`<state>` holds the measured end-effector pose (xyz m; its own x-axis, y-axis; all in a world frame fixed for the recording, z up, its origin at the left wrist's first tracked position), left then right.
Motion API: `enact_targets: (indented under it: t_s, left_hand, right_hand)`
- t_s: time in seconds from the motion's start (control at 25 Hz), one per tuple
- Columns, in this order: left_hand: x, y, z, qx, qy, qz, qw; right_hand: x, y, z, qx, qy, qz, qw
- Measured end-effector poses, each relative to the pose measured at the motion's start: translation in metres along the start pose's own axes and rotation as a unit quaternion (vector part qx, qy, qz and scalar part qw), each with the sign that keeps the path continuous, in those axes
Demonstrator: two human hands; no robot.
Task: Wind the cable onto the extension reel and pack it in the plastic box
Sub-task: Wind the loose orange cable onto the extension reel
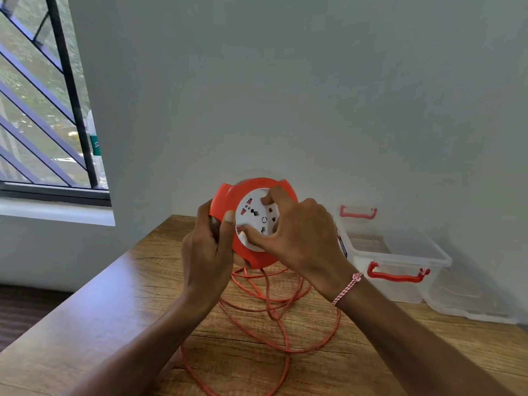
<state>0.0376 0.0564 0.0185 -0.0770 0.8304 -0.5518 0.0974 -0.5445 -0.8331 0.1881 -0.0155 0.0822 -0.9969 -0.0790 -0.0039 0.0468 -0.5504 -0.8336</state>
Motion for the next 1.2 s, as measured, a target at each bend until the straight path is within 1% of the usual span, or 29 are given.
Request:
enact_targets:
  t_s: [0.08,0.12,0.16,0.2,0.24,0.28,0.32,0.36,0.4,0.44,0.48,0.52,0.56,0.64,0.72,0.76,0.84,0.88,0.92,0.96,1.0,1.04,1.08,1.12,1.16,1.2]
  left_hand:
    - [0.000,0.001,-0.001,0.005,-0.011,-0.010,1.000]
    - [0.000,0.002,-0.002,0.007,-0.013,-0.011,1.000]
    - [0.001,0.003,-0.003,0.009,-0.015,-0.010,1.000]
    - [0.002,0.004,-0.003,0.010,-0.019,-0.009,1.000]
    - [0.003,0.005,-0.004,0.009,-0.023,-0.008,1.000]
    - [0.004,0.004,-0.003,0.004,-0.024,-0.005,1.000]
    - [0.005,0.004,-0.002,-0.003,-0.020,0.002,1.000]
    - [0.008,0.003,0.000,-0.012,-0.010,0.014,1.000]
    - [0.010,0.001,0.003,-0.019,-0.001,0.027,0.999]
    - [0.012,-0.001,0.005,-0.025,0.004,0.036,0.999]
    - [0.013,-0.002,0.007,-0.028,0.005,0.041,0.999]
    - [0.012,-0.003,0.007,-0.029,0.008,0.045,0.999]
    - [0.012,-0.004,0.007,-0.028,0.012,0.047,0.998]
    - [0.011,-0.004,0.004,-0.016,0.021,0.051,0.998]
    - [0.011,-0.003,0.001,-0.001,0.024,0.053,0.998]
    - [0.011,-0.002,-0.001,0.004,0.024,0.052,0.998]
    - [0.009,0.000,-0.003,0.011,0.016,0.040,0.999]
    - [0.007,0.001,-0.004,0.013,0.009,0.027,0.999]
    - [0.005,0.002,-0.005,0.016,0.003,0.014,1.000]
    - [0.004,0.003,-0.006,0.019,-0.004,0.005,1.000]
    - [0.003,0.004,-0.007,0.021,-0.009,0.000,1.000]
    - [0.004,0.004,-0.007,0.023,-0.015,-0.002,1.000]
    - [0.005,0.004,-0.007,0.022,-0.018,-0.001,1.000]
    - [0.007,0.004,-0.006,0.019,-0.018,0.002,1.000]
    - [0.008,0.004,-0.005,0.013,-0.014,0.007,1.000]
    - [0.010,0.003,-0.003,0.007,-0.009,0.013,1.000]
  right_hand:
    - [-0.012,0.004,-0.010,0.028,-0.062,-0.102,0.992]
    - [-0.019,0.007,-0.017,0.052,-0.114,-0.158,0.980]
    - [-0.028,0.013,-0.028,0.080,-0.189,-0.220,0.954]
    - [-0.034,0.020,-0.041,0.110,-0.284,-0.283,0.910]
    - [-0.035,0.026,-0.052,0.138,-0.366,-0.332,0.858]
    - [-0.034,0.027,-0.054,0.157,-0.404,-0.350,0.831]
    - [-0.033,0.023,-0.049,0.157,-0.390,-0.332,0.844]
    - [-0.033,0.012,-0.036,0.142,-0.309,-0.273,0.900]
    - [-0.030,-0.001,-0.017,0.105,-0.172,-0.178,0.963]
    - [-0.019,-0.011,0.000,0.056,-0.027,-0.061,0.996]
    - [-0.004,-0.014,0.010,0.018,0.069,0.050,0.996]
    - [0.007,-0.014,0.012,0.015,0.115,0.132,0.984]
    - [0.013,-0.012,0.008,0.030,0.136,0.184,0.973]
    - [0.021,-0.005,-0.002,0.048,0.155,0.225,0.961]
    - [0.026,0.003,-0.007,0.030,0.174,0.237,0.955]
    - [0.026,0.004,-0.007,0.021,0.167,0.227,0.959]
    - [0.021,0.004,-0.004,0.002,0.135,0.175,0.975]
    - [0.016,0.002,-0.001,-0.010,0.113,0.127,0.985]
    - [0.009,-0.001,0.001,-0.012,0.076,0.062,0.995]
    - [-0.002,-0.001,-0.002,0.006,0.013,-0.020,1.000]
    - [-0.016,0.004,-0.012,0.045,-0.091,-0.121,0.988]
    - [-0.028,0.011,-0.030,0.088,-0.226,-0.223,0.944]
    - [-0.035,0.022,-0.048,0.131,-0.351,-0.311,0.874]
    - [-0.035,0.029,-0.057,0.163,-0.417,-0.359,0.819]
    - [-0.034,0.027,-0.055,0.177,-0.426,-0.357,0.813]
    - [-0.035,0.017,-0.044,0.169,-0.366,-0.307,0.862]
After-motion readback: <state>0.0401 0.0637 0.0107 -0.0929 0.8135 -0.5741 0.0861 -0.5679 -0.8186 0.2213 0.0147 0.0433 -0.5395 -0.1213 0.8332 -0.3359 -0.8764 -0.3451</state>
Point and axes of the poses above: each hand's wrist, its own y-axis away from the middle knuckle, its own z-axis out of the back of the hand, x = y × z, the point moved 10 cm from there along -y, towards the middle knuckle, and after that the axes turned 8 degrees about y, right-handed, at the moved point
